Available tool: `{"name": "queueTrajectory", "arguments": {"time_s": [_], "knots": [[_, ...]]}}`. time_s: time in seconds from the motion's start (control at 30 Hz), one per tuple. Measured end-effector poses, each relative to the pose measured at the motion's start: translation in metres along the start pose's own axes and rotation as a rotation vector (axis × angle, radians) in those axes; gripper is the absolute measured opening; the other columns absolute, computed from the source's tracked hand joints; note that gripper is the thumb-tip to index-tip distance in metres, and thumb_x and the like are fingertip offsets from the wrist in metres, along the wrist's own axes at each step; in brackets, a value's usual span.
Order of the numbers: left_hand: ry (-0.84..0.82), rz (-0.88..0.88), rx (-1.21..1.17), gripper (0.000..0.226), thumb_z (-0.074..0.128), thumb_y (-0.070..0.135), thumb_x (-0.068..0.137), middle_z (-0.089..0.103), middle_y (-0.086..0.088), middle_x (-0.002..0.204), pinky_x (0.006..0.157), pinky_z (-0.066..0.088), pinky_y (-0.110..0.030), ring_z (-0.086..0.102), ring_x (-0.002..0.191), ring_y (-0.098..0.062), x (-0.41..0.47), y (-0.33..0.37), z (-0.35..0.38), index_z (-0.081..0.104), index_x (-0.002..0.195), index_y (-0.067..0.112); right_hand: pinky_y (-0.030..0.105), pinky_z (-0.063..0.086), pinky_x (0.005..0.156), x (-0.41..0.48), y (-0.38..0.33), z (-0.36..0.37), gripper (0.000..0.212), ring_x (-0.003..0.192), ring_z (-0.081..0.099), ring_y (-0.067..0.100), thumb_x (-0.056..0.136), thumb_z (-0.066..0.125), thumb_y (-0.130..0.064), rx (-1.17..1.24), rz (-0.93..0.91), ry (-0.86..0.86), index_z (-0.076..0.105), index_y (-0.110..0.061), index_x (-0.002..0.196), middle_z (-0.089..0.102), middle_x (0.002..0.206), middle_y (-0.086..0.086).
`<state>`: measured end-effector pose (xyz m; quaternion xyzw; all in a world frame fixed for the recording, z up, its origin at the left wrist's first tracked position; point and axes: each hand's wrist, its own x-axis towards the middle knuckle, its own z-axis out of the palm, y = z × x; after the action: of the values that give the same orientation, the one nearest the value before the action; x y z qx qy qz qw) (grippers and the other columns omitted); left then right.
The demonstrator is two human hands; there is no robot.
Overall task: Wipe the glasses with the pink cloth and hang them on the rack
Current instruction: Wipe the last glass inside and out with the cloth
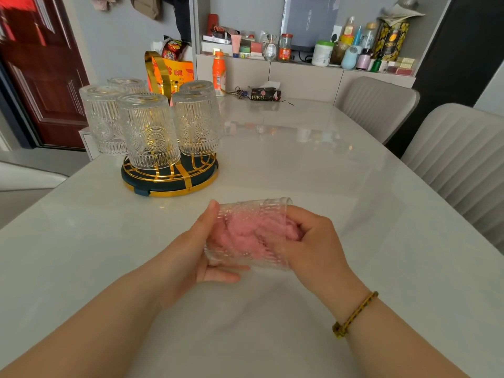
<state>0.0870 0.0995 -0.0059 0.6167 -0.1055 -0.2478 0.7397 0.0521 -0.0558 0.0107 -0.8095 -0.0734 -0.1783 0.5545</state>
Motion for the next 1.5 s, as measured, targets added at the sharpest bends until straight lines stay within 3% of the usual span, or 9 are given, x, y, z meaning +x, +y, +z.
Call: {"name": "queueTrajectory", "arguments": {"time_s": [0.23, 0.4, 0.5, 0.63, 0.83, 1.0, 1.1, 1.37, 1.5], "knots": [[-0.154, 0.289, -0.034, 0.107, 0.089, 0.049, 0.022, 0.069, 0.011, 0.105, 0.072, 0.054, -0.022, 0.067, 0.097, -0.013, -0.007, 0.009, -0.012, 0.047, 0.12, 0.037, 0.021, 0.055, 0.063, 0.0, -0.01, -0.01, 0.019, 0.072, 0.065, 0.016, 0.083, 0.054, -0.004, 0.74, 0.42, -0.193, 0.066, 0.001, 0.097, 0.07, 0.079, 0.006], [-0.03, 0.248, -0.146, 0.041, 0.081, 0.038, 0.043, 0.073, 0.003, 0.077, 0.05, 0.056, -0.026, 0.07, 0.067, -0.014, -0.009, 0.009, -0.001, 0.069, 0.082, 0.034, 0.009, 0.044, 0.051, -0.002, -0.004, -0.004, 0.011, 0.052, 0.058, 0.0, 0.073, 0.069, -0.003, 0.216, 0.027, -0.078, 0.069, -0.012, 0.067, 0.064, 0.054, -0.011], [0.007, 0.103, -0.202, 0.035, 0.057, 0.044, 0.063, 0.072, -0.003, 0.071, 0.044, 0.056, -0.031, 0.069, 0.058, -0.018, -0.008, 0.005, 0.004, 0.064, 0.089, 0.021, 0.007, 0.044, 0.063, -0.005, 0.002, 0.001, 0.036, 0.072, 0.064, 0.003, 0.063, 0.066, -0.03, 0.023, -0.218, -0.079, 0.061, -0.031, 0.099, 0.068, 0.08, -0.015], [-0.114, 0.103, -0.137, 0.066, 0.063, 0.067, 0.061, 0.071, 0.004, 0.104, 0.066, 0.059, -0.033, 0.069, 0.091, -0.015, -0.007, 0.004, 0.0, 0.054, 0.117, 0.034, 0.011, 0.047, 0.052, 0.0, -0.004, -0.002, 0.021, 0.055, 0.061, -0.003, 0.065, 0.074, -0.004, 0.37, 0.138, -0.004, 0.069, -0.024, 0.061, 0.067, 0.056, -0.013], [-0.134, 0.268, -0.122, 0.102, 0.092, 0.037, 0.02, 0.067, -0.001, 0.108, 0.068, 0.056, -0.028, 0.068, 0.093, -0.019, -0.003, 0.006, -0.011, 0.056, 0.115, 0.039, 0.017, 0.05, 0.049, 0.003, -0.005, -0.005, 0.014, 0.057, 0.064, 0.01, 0.073, 0.058, 0.001, 0.846, 0.512, -0.147, 0.067, -0.006, 0.08, 0.069, 0.066, 0.002], [-0.024, 0.189, -0.061, 0.059, 0.078, 0.045, 0.048, 0.072, -0.003, 0.077, 0.05, 0.056, -0.027, 0.069, 0.065, -0.014, -0.003, 0.007, -0.004, 0.062, 0.098, 0.019, 0.008, 0.045, 0.055, -0.001, -0.002, -0.003, 0.021, 0.061, 0.06, -0.004, 0.063, 0.074, -0.01, 0.118, -0.042, -0.024, 0.072, -0.015, 0.083, 0.067, 0.064, -0.014], [0.008, 0.043, -0.013, 0.045, 0.042, 0.055, 0.068, 0.071, -0.004, 0.065, 0.043, 0.054, -0.024, 0.068, 0.055, -0.016, -0.005, 0.003, 0.001, 0.062, 0.089, 0.02, 0.027, 0.048, 0.055, -0.005, 0.011, 0.001, 0.02, 0.06, 0.06, 0.019, 0.066, 0.069, -0.021, -0.258, -0.355, 0.023, 0.072, -0.016, 0.085, 0.067, 0.068, 0.007], [-0.179, 0.199, -0.01, 0.107, 0.089, 0.049, 0.026, 0.07, 0.004, 0.105, 0.072, 0.055, -0.023, 0.066, 0.099, -0.017, -0.005, 0.005, -0.01, 0.047, 0.123, 0.032, 0.018, 0.051, 0.05, 0.002, -0.006, -0.008, 0.02, 0.057, 0.064, 0.011, 0.08, 0.057, 0.0, 0.766, 0.425, -0.147, 0.07, -0.011, 0.07, 0.069, 0.065, 0.002], [-0.097, 0.266, 0.002, 0.097, 0.089, 0.048, 0.018, 0.072, 0.001, 0.094, 0.063, 0.055, -0.023, 0.069, 0.085, -0.018, -0.006, 0.007, -0.011, 0.057, 0.108, 0.034, 0.013, 0.046, 0.047, -0.001, -0.006, -0.007, 0.016, 0.053, 0.061, 0.003, 0.078, 0.062, 0.002, 0.536, 0.289, -0.178, 0.067, -0.013, 0.074, 0.066, 0.055, -0.01]]}}
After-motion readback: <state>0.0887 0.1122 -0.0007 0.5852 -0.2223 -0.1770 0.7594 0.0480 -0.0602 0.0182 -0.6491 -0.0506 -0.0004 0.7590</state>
